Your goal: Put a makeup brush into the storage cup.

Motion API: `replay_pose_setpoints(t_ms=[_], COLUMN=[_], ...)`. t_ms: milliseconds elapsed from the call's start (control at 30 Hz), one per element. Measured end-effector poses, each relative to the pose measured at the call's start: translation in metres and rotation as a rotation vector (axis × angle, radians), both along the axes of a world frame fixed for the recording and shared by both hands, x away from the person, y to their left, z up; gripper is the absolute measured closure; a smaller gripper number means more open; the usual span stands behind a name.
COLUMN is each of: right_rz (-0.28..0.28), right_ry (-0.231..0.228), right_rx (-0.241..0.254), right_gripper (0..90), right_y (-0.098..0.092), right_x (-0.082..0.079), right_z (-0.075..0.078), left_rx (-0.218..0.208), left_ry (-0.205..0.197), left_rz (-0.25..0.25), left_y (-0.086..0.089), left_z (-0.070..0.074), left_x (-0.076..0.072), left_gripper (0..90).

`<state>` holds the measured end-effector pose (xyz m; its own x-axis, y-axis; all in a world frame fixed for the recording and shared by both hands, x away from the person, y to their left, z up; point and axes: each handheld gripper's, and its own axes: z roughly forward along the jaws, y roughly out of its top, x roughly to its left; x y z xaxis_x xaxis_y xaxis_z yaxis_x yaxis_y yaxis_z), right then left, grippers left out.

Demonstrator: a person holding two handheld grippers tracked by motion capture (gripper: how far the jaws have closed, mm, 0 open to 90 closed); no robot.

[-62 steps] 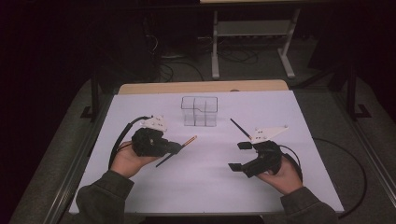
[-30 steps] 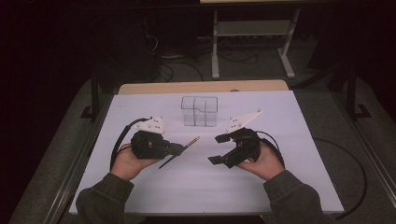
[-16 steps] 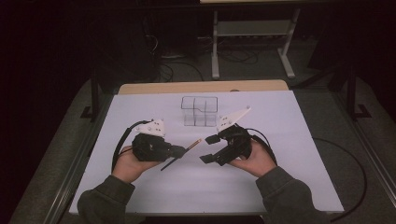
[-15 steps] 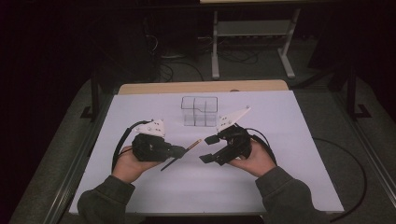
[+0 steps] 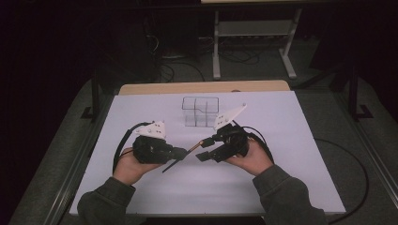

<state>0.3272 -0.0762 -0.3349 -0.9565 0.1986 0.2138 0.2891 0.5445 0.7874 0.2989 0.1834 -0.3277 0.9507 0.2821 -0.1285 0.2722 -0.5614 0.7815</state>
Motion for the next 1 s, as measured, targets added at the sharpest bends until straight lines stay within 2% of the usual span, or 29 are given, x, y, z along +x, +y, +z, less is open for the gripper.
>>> replay_pose_setpoints(t_ms=[233,433,1000], right_rz=[0.024,0.043,0.06], right_ry=[0.026,0.028,0.054], right_rx=[0.019,0.043,0.116], right_gripper=[55.9,61.6,78.2], right_y=[0.0035,0.0052,0.0039], right_x=[0.0004,0.0017,0.0038], right_z=[0.0004,0.0003,0.0014], left_rx=[-0.005,0.002,0.008], left_ry=[-0.005,-0.005,-0.013], left_rz=[-0.012,-0.02,-0.031], left_y=[-0.0012,-0.0026,-0.0071], left_z=[-0.0006,-0.0009,-0.003], left_x=[-0.0012,-0.0019,-0.0017], left_gripper=[83.2,83.2,83.2])
